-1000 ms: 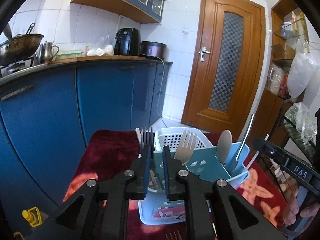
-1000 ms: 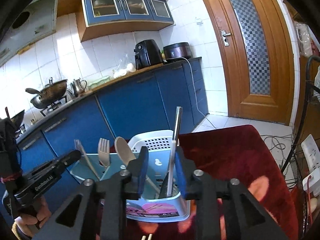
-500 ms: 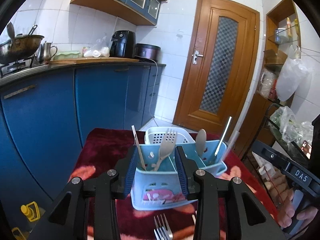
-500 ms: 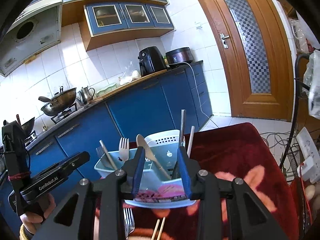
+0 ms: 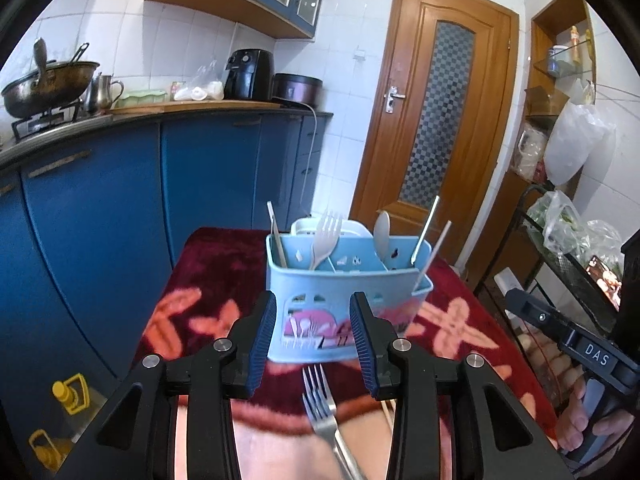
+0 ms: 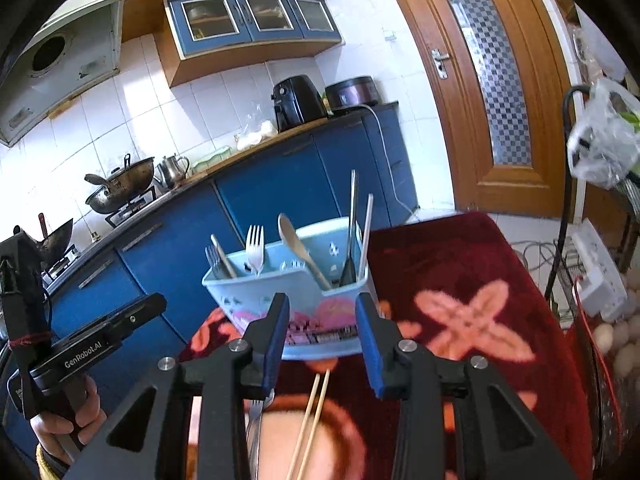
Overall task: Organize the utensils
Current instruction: 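Move both tools back from the holder to the forks and chopsticks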
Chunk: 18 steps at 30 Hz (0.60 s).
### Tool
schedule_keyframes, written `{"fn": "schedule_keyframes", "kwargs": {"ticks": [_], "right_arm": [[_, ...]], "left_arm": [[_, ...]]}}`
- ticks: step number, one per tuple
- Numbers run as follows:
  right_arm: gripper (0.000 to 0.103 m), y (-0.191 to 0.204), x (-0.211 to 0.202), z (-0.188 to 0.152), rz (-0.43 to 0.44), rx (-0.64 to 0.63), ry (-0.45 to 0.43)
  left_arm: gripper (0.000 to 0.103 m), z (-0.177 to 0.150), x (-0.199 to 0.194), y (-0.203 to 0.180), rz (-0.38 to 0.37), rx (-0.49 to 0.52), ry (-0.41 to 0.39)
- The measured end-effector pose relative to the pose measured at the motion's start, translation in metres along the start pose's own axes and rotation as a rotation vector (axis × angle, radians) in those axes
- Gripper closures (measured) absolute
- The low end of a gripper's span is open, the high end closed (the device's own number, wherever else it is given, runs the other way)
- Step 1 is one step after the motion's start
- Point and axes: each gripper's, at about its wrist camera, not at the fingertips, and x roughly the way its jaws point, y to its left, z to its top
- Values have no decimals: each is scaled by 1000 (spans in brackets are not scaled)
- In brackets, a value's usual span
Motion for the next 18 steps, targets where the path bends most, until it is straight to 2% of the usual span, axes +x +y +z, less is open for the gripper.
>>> {"fn": "schedule_keyframes", "kwargs": {"ticks": [9,18], "right_arm": [[66,-3,-5,-29,-13,20,69],[66,-10,2,-58,-15,38,138]], "left_arm": [[64,-27,-4,5,1,-25,71],[64,-57,16,6,-11,-37,171]]}}
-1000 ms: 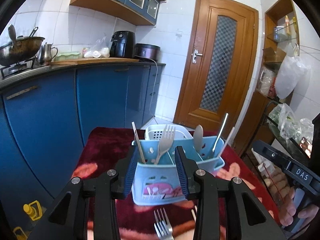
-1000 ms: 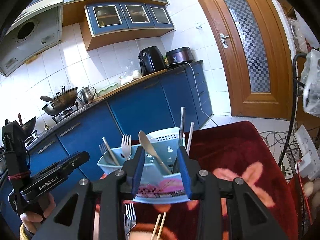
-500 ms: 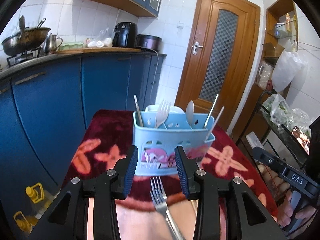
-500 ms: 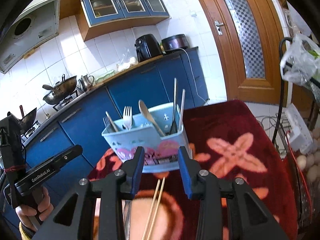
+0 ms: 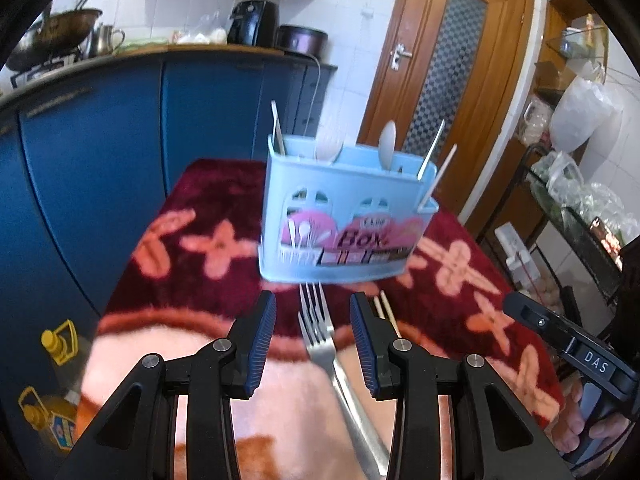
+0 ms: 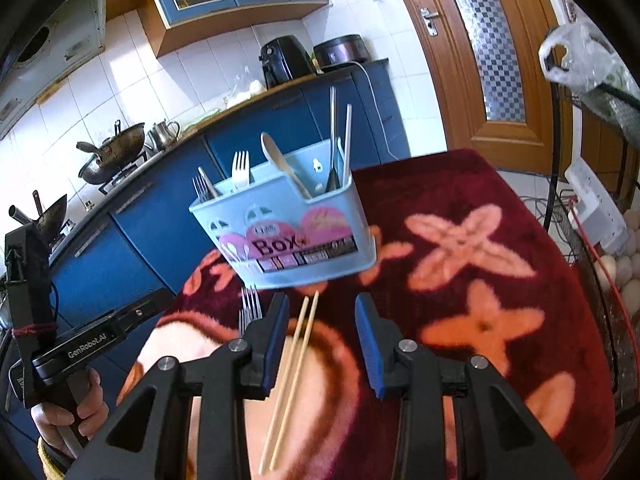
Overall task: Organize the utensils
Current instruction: 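Move both tools back from the holder to the forks and chopsticks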
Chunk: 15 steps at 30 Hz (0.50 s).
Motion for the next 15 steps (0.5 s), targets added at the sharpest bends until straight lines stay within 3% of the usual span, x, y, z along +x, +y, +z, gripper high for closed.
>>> {"fn": "schedule_keyframes", "kwargs": {"ticks": [9,15], "right_arm": [[66,-9,15,-18,-3,22,52],[66,-13,25,-25,0,38,80]], "left_arm": [[64,-22,35,-1,-4,-10,115],[64,-29,57,-1,4,-11,151]]}}
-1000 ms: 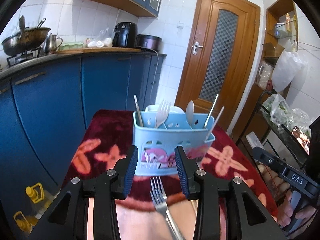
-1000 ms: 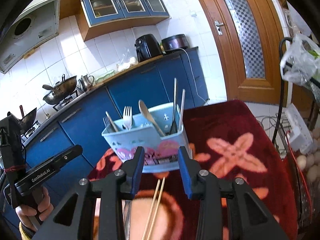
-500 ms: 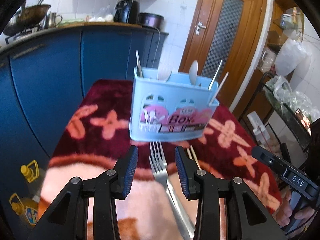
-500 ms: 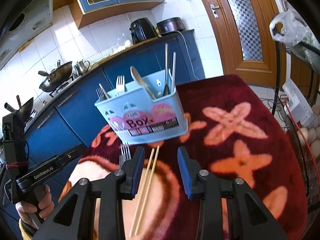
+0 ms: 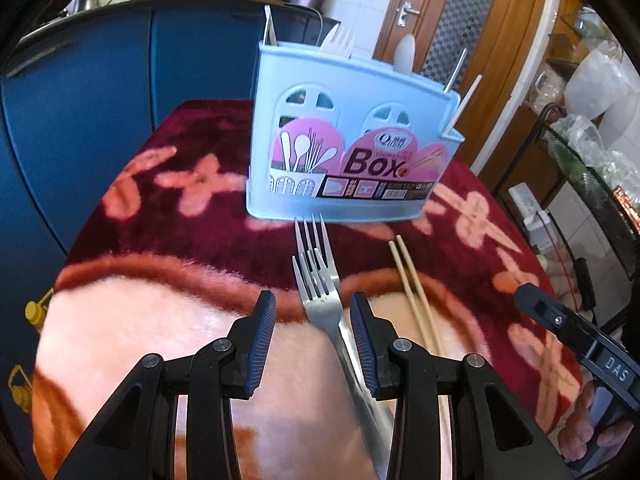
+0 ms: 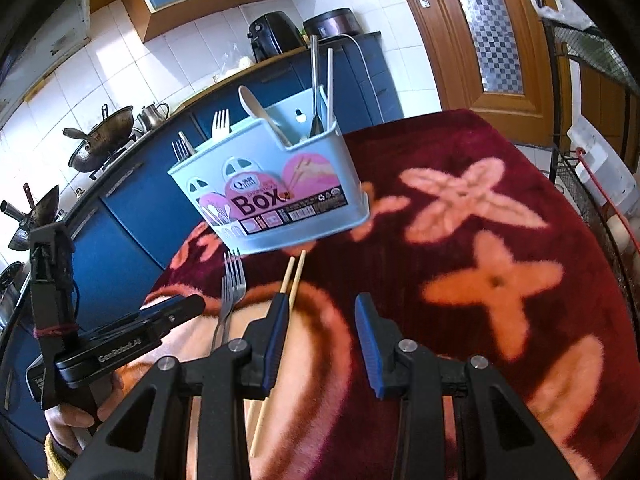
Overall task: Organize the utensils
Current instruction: 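Move both tools back from the holder to the forks and chopsticks, then grasp a metal fork with the left tool while the right tool grasps a chopstick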
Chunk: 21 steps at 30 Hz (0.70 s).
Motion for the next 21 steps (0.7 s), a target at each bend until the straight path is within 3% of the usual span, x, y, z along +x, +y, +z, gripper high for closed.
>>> {"fn": "schedule_keyframes", "kwargs": {"ticks": [18,21], "right_arm": [[66,-11,14,-9,2,37,39],[66,-13,14,-10,1,38,43]], "left_arm": [[64,3,38,-3,38,43,16],[73,3,36,-3,32,48,5]]}}
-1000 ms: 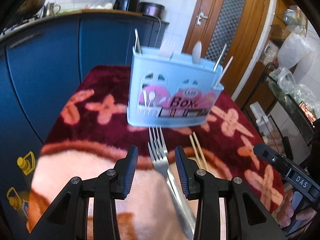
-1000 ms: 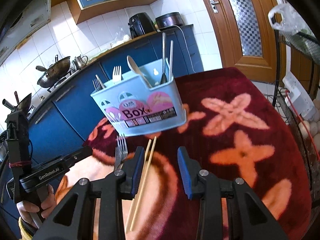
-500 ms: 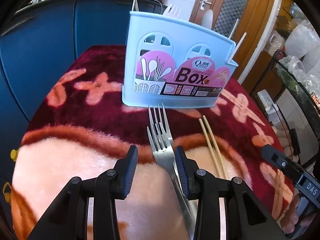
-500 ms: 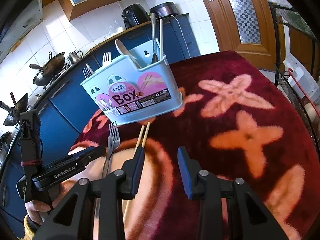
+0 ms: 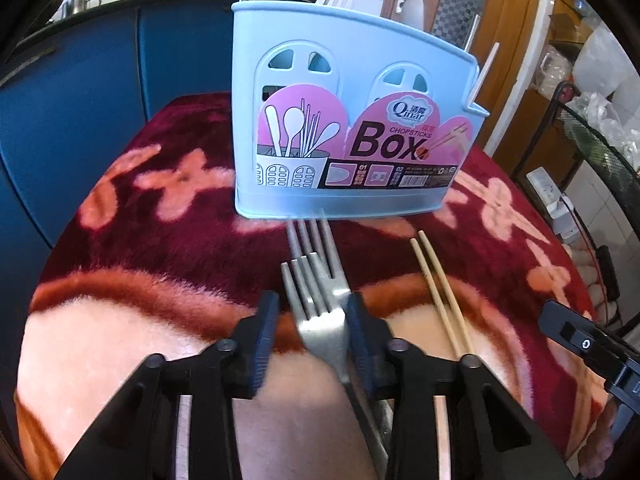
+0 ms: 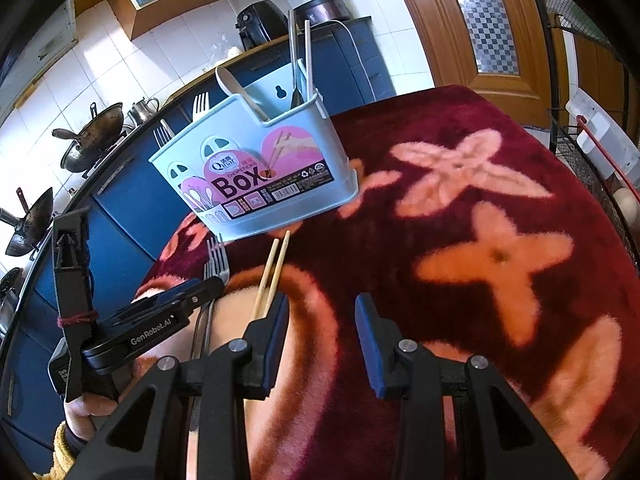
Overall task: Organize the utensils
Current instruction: 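Grasp a metal fork with the left tool while the right tool grasps a chopstick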
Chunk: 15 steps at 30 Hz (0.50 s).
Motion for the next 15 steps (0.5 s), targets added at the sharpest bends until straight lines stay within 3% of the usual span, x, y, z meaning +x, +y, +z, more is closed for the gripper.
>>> {"fn": "schedule_keyframes", "kwargs": {"ticks": [8,12,15], "right_arm": [[66,-1,1,-1,1,1,2],[66,0,2,-1,2,-2,7],[66,2,4,-2,3,-2,11]], "left_arm": [[73,-2,-12,7,20,-22,-27],[73,-2,-20,10,99,3,-53],[73,-2,-17,17,94,-13,-31]]}}
